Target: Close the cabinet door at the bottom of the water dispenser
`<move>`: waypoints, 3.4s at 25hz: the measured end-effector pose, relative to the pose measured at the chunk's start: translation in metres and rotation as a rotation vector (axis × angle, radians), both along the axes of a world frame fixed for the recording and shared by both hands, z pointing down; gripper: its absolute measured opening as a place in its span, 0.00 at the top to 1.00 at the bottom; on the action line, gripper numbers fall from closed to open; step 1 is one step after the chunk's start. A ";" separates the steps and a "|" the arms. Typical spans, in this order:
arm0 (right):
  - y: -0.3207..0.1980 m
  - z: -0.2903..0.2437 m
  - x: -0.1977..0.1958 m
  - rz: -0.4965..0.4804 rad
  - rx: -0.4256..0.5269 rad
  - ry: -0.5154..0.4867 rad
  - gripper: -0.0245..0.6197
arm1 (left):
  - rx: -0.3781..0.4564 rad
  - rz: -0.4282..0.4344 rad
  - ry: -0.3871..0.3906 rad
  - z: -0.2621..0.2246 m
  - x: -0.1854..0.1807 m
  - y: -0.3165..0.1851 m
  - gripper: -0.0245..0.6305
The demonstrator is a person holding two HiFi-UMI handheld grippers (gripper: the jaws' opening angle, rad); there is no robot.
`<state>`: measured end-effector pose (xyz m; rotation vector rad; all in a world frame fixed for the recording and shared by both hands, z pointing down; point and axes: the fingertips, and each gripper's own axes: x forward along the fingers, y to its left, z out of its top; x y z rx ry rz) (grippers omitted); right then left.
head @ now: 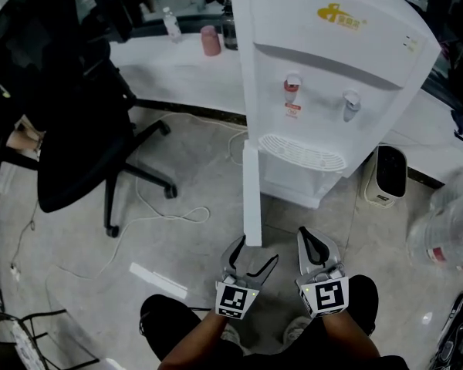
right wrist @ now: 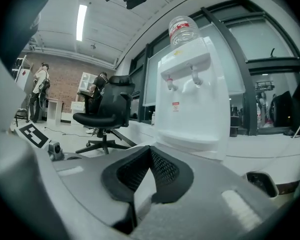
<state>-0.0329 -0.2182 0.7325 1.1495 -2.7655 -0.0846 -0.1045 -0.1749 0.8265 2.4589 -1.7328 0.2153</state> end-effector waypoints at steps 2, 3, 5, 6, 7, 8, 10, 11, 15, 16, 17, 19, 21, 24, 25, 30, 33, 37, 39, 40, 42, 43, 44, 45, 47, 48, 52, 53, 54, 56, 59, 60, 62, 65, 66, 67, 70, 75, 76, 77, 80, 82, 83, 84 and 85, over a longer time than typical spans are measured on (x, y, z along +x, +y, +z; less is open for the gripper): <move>-0.003 -0.002 0.004 -0.002 0.023 0.013 0.96 | 0.000 0.033 -0.001 0.000 0.013 -0.001 0.32; -0.005 -0.002 0.008 -0.003 0.030 0.020 0.96 | 0.002 0.050 0.005 0.000 0.020 -0.003 0.32; -0.008 -0.003 0.014 -0.013 0.056 0.044 0.96 | 0.005 0.082 0.020 -0.001 0.033 -0.005 0.32; -0.009 -0.003 0.017 -0.023 0.074 0.058 0.96 | 0.005 0.098 0.028 -0.002 0.039 -0.007 0.32; -0.010 -0.003 0.020 -0.032 0.088 0.068 0.96 | 0.006 0.111 0.036 -0.002 0.045 -0.009 0.32; -0.010 -0.002 0.023 -0.036 0.097 0.072 0.96 | 0.008 0.121 0.046 -0.003 0.050 -0.011 0.32; -0.012 0.001 0.033 -0.027 0.098 0.063 0.96 | 0.007 0.137 0.061 -0.004 0.061 -0.016 0.33; -0.013 0.002 0.038 -0.013 0.094 0.052 0.96 | 0.001 0.146 0.062 -0.004 0.066 -0.018 0.33; -0.015 -0.003 0.051 0.047 0.085 -0.016 0.96 | 0.003 0.179 0.061 -0.007 0.083 -0.028 0.33; -0.016 -0.004 0.054 0.057 0.084 -0.030 0.96 | -0.001 0.187 0.055 -0.006 0.086 -0.030 0.33; -0.017 -0.006 0.058 0.069 0.083 -0.042 0.96 | -0.007 0.195 0.047 -0.004 0.091 -0.032 0.33; -0.019 -0.008 0.070 0.104 0.080 -0.054 0.96 | -0.003 0.212 0.036 -0.003 0.099 -0.038 0.33; -0.022 -0.008 0.083 0.141 0.087 -0.042 0.96 | 0.015 0.227 0.028 -0.003 0.106 -0.043 0.34; -0.023 -0.001 0.096 0.171 0.089 -0.001 0.96 | 0.014 0.259 0.007 -0.002 0.115 -0.052 0.37; -0.023 0.003 0.100 0.176 0.084 0.010 0.96 | 0.010 0.268 0.003 -0.002 0.118 -0.054 0.37; -0.025 0.014 0.117 0.212 0.059 0.027 0.96 | 0.034 0.309 -0.009 -0.003 0.133 -0.070 0.37; -0.025 0.008 0.125 0.230 0.080 0.019 0.96 | 0.034 0.341 -0.041 -0.002 0.139 -0.079 0.39; -0.022 0.006 0.134 0.245 0.077 0.013 0.96 | 0.051 0.355 -0.041 -0.002 0.148 -0.088 0.40; -0.021 0.008 0.136 0.242 0.078 0.031 0.96 | 0.053 0.354 -0.032 -0.003 0.151 -0.094 0.40; -0.021 0.009 0.136 0.237 0.080 0.039 0.96 | 0.052 0.355 -0.027 -0.003 0.153 -0.097 0.40; -0.020 0.011 0.135 0.233 0.077 0.043 0.96 | 0.048 0.361 -0.025 -0.004 0.156 -0.103 0.40; -0.020 0.011 0.135 0.232 0.073 0.042 0.96 | 0.047 0.364 -0.028 -0.004 0.159 -0.106 0.40; -0.020 0.012 0.136 0.232 0.070 0.040 0.96 | 0.046 0.368 -0.031 -0.004 0.161 -0.110 0.41; -0.020 0.012 0.136 0.231 0.069 0.037 0.96 | 0.047 0.371 -0.036 -0.004 0.163 -0.113 0.41; -0.021 0.010 0.136 0.228 0.074 0.030 0.96 | 0.052 0.379 -0.049 -0.004 0.166 -0.120 0.41; -0.022 0.010 0.136 0.226 0.075 0.027 0.96 | 0.056 0.384 -0.058 -0.004 0.167 -0.124 0.41; -0.021 0.009 0.136 0.223 0.072 0.012 0.96 | 0.066 0.406 -0.078 -0.004 0.170 -0.135 0.41; -0.021 0.009 0.136 0.221 0.077 0.015 0.96 | 0.064 0.412 -0.075 -0.004 0.171 -0.137 0.41; -0.021 0.009 0.136 0.218 0.080 0.019 0.96 | 0.060 0.415 -0.067 -0.005 0.172 -0.140 0.41; -0.021 0.010 0.135 0.216 0.077 0.023 0.96 | 0.052 0.409 -0.044 -0.006 0.171 -0.148 0.41; -0.021 0.009 0.135 0.218 0.077 0.004 0.96 | 0.028 0.394 -0.015 -0.008 0.169 -0.158 0.40; -0.020 0.009 0.136 0.217 0.075 0.003 0.96 | 0.021 0.393 -0.013 -0.007 0.170 -0.161 0.40; -0.019 0.009 0.138 0.214 0.074 0.005 0.96 | 0.031 0.391 -0.015 -0.007 0.172 -0.166 0.40; -0.019 0.008 0.137 0.208 0.080 0.007 0.96 | 0.039 0.395 -0.032 -0.008 0.174 -0.174 0.40; -0.019 0.008 0.136 0.207 0.083 0.006 0.96 | 0.043 0.396 -0.039 -0.008 0.175 -0.177 0.40; -0.019 0.007 0.136 0.204 0.085 0.006 0.96 | 0.045 0.397 -0.045 -0.008 0.175 -0.180 0.40; -0.016 0.009 0.132 0.184 0.086 0.032 0.96 | 0.048 0.397 -0.062 -0.008 0.178 -0.189 0.40; -0.011 0.012 0.126 0.159 0.095 0.059 0.96 | 0.053 0.383 -0.078 -0.009 0.178 -0.199 0.38; -0.011 0.012 0.127 0.163 0.093 0.055 0.96 | 0.053 0.381 -0.073 -0.010 0.177 -0.198 0.37; -0.011 0.012 0.129 0.167 0.092 0.050 0.96 | 0.054 0.379 -0.066 -0.011 0.177 -0.197 0.37; -0.013 0.012 0.129 0.172 0.084 0.037 0.96 | 0.062 0.368 -0.032 -0.016 0.173 -0.186 0.37; -0.015 0.013 0.128 0.171 0.077 0.024 0.96 | 0.068 0.365 -0.015 -0.020 0.171 -0.175 0.38; -0.016 0.014 0.128 0.173 0.073 0.018 0.96 | 0.072 0.367 -0.012 -0.022 0.171 -0.168 0.38; -0.018 0.014 0.127 0.179 0.067 0.010 0.96 | 0.078 0.370 -0.007 -0.025 0.171 -0.161 0.38; -0.019 0.014 0.127 0.187 0.057 -0.001 0.96 | 0.084 0.374 -0.001 -0.029 0.171 -0.153 0.40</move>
